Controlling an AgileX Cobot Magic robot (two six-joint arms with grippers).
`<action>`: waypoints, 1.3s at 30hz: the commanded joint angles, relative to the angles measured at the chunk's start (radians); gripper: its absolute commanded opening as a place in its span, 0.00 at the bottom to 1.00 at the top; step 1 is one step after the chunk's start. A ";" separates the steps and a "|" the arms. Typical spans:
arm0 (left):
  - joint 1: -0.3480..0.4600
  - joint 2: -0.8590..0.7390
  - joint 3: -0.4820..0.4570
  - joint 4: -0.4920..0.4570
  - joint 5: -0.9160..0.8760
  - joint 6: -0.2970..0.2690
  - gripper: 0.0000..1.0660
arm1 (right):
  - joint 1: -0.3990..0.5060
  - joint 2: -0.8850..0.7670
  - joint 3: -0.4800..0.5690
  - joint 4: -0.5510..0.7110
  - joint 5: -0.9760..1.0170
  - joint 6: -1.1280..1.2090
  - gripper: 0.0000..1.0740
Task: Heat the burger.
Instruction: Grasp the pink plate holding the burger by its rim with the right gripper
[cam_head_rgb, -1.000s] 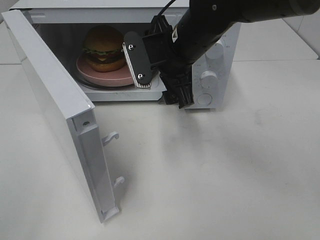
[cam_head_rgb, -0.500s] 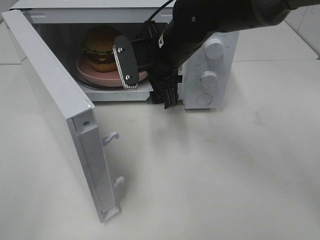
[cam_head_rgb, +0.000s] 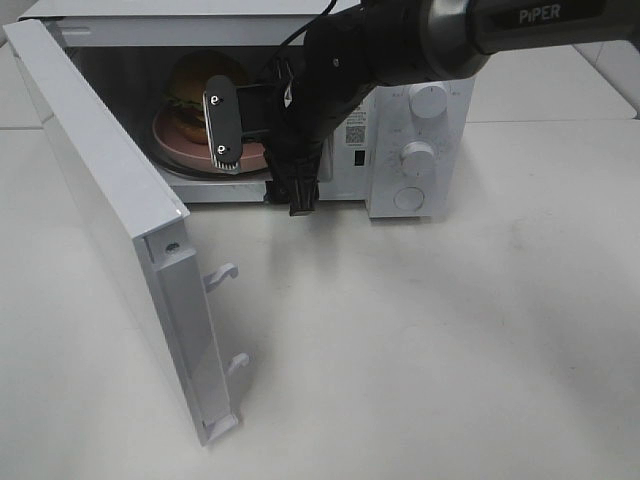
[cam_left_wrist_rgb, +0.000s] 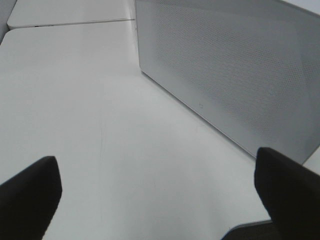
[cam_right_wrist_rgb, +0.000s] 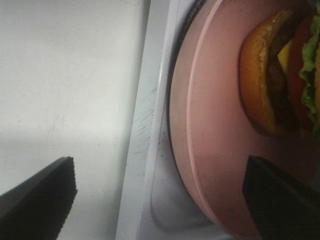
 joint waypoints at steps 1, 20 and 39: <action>0.002 -0.015 0.003 -0.006 -0.014 -0.004 0.92 | 0.004 0.022 -0.034 -0.003 0.014 0.017 0.81; 0.002 -0.015 0.003 -0.006 -0.014 -0.003 0.92 | -0.008 0.199 -0.305 -0.008 0.144 0.134 0.78; 0.002 -0.015 0.003 -0.006 -0.014 -0.003 0.92 | -0.030 0.275 -0.387 -0.001 0.180 0.185 0.37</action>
